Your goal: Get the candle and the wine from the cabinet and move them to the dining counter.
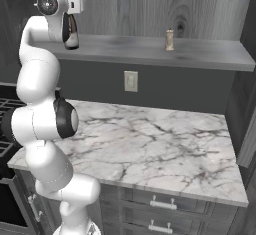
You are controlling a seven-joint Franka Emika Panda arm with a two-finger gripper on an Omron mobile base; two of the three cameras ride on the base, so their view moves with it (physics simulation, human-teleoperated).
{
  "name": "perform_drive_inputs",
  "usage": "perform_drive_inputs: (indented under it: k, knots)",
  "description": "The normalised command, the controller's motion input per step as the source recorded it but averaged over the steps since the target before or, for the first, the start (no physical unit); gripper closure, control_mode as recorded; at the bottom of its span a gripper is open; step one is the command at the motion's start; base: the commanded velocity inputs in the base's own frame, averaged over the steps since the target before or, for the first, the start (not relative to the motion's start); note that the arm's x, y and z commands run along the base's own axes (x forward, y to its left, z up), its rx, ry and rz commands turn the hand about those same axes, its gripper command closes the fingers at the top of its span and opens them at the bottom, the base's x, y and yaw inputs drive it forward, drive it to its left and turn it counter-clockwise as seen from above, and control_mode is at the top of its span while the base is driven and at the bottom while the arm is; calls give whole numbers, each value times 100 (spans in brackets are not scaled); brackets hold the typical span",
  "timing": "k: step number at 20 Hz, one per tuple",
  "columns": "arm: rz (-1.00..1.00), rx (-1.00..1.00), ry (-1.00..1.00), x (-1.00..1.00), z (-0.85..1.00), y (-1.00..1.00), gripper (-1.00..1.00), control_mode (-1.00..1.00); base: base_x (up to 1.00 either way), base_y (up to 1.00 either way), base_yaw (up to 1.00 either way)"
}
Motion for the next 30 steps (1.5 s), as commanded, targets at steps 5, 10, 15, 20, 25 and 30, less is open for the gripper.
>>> perform_drive_inputs:
  k: [5, 10, 15, 20, 25, 30]
  knots:
    - [0, 0, 0, 0, 0, 0, 100, -100, 0, 0, 0]
    - [0, 0, 0, 0, 0, 0, 100, -100, 0, 0, 0]
    - [0, 0, 0, 0, 0, 0, 100, -100, 0, 0, 0]
    - [0, 0, 0, 0, 0, 0, 100, -100, 0, 0, 0]
    - [0, 0, 0, 0, 0, 0, 100, -100, 0, 0, 0]
    - [0, 0, 0, 0, 0, 0, 100, -100, 0, 0, 0]
